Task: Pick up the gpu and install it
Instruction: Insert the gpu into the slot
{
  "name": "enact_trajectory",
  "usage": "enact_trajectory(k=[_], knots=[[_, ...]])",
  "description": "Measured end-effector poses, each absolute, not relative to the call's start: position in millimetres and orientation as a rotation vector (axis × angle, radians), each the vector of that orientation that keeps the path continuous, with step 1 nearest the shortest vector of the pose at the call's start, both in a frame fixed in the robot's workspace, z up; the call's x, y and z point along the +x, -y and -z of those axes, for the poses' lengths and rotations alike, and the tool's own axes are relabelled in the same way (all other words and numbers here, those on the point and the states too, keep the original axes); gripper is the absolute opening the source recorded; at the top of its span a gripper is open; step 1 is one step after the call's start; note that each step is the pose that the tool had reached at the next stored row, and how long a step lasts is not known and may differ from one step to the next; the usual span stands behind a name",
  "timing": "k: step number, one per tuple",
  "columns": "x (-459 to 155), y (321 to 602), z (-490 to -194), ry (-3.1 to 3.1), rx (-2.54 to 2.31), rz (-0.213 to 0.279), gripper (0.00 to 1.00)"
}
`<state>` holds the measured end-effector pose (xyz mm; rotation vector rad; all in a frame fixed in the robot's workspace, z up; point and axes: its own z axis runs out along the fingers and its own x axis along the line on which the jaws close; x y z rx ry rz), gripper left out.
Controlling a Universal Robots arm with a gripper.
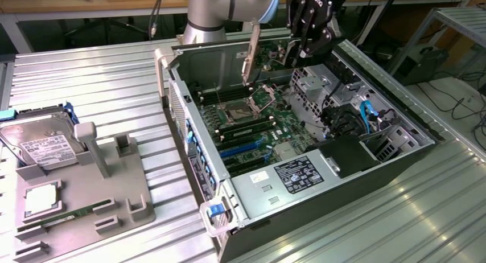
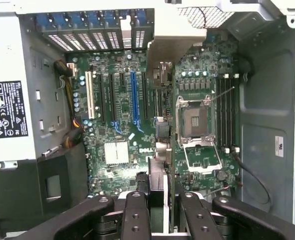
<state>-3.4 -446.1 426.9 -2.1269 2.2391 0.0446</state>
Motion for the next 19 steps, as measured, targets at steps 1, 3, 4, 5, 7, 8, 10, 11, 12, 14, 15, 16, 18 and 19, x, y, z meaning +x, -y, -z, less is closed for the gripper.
enact_trajectory(k=[1,3,4,5,7,8,10,11,12,14,15,16,18,19], knots=[[-3.5,446.2,-426.8,-2.227,-2.14,-0.045,0.28],[-3.5,446.2,-426.6,-2.188,-2.18,-0.046,0.28],[-3.5,446.2,-426.5,-2.169,-2.2,-0.047,0.28],[-3.5,446.2,-426.4,-2.153,-2.215,-0.048,0.28],[-3.5,446.2,-426.4,-2.146,-2.223,-0.048,0.28],[-3.5,446.2,-426.4,-2.145,-2.223,-0.048,0.28],[-3.5,446.2,-426.4,-2.145,-2.223,-0.048,0.28],[-3.5,446.2,-426.4,-2.145,-2.223,-0.048,0.28],[-3.5,446.2,-426.4,-2.145,-2.223,-0.048,0.28],[-3.5,446.2,-426.4,-2.145,-2.223,-0.048,0.28],[-3.8,446.2,-426.4,-2.145,-2.223,-0.048,0.28],[-3.9,446.2,-426.3,-2.146,-2.223,-0.048,0.28],[-4.0,446.2,-426.1,-2.146,-2.223,-0.048,0.28],[-4.5,446.2,-426.1,-2.146,-2.222,-0.048,0.28]])
